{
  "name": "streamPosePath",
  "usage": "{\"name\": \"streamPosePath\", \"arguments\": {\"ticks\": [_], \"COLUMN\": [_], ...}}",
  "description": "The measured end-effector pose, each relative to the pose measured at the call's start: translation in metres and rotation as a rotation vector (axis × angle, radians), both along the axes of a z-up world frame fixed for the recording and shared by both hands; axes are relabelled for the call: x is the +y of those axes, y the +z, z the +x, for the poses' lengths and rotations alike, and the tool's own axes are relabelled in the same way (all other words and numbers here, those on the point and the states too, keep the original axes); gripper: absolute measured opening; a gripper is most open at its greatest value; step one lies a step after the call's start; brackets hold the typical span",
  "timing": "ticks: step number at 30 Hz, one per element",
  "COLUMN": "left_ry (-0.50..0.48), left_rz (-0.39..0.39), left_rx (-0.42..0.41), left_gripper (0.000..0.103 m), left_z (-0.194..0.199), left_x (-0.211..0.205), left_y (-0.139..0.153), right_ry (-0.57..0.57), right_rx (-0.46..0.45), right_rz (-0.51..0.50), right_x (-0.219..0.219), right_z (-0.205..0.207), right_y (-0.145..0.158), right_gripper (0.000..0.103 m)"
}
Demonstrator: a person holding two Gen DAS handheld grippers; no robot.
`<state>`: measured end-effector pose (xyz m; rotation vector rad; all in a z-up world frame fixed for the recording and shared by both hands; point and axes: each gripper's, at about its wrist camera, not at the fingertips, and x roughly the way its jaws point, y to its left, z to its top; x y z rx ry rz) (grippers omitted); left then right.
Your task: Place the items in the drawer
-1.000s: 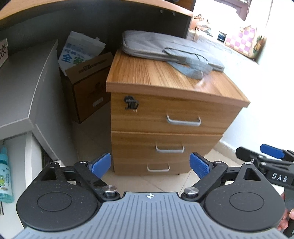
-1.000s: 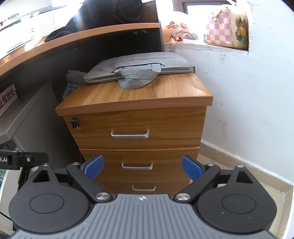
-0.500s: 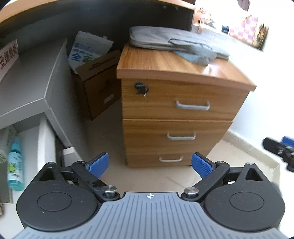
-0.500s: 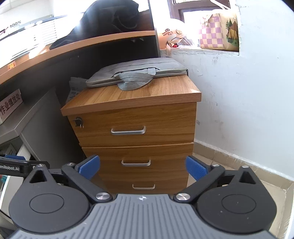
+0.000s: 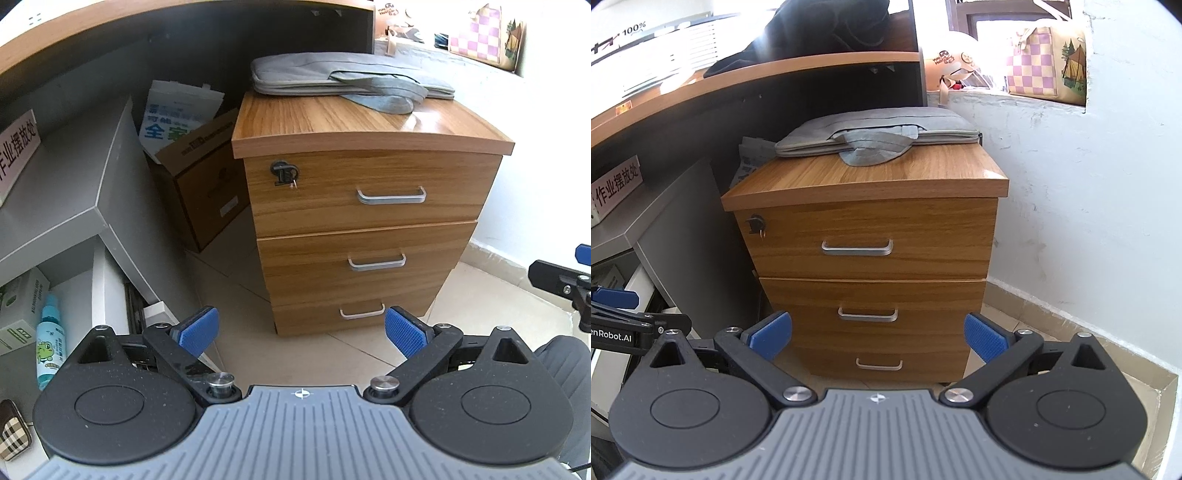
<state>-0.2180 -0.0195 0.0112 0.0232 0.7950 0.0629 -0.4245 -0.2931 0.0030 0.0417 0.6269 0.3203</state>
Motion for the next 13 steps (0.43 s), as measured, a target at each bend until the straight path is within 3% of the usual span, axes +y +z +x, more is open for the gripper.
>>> {"name": "streamPosePath", "arguments": {"ticks": [13], "left_ry": [0.007], "left_rz": [-0.006], "left_rx": [0.025], "left_gripper": [0.098], "left_z": [0.0034], "left_x": [-0.0005], "left_y": [-0.0042], "right_ry": [-0.003], "right_rx": [0.020], "right_rz": [-0.008], "right_x": [0.0026], "right_z": [0.0026], "right_y": [-0.0053], "right_gripper": [0.102]}}
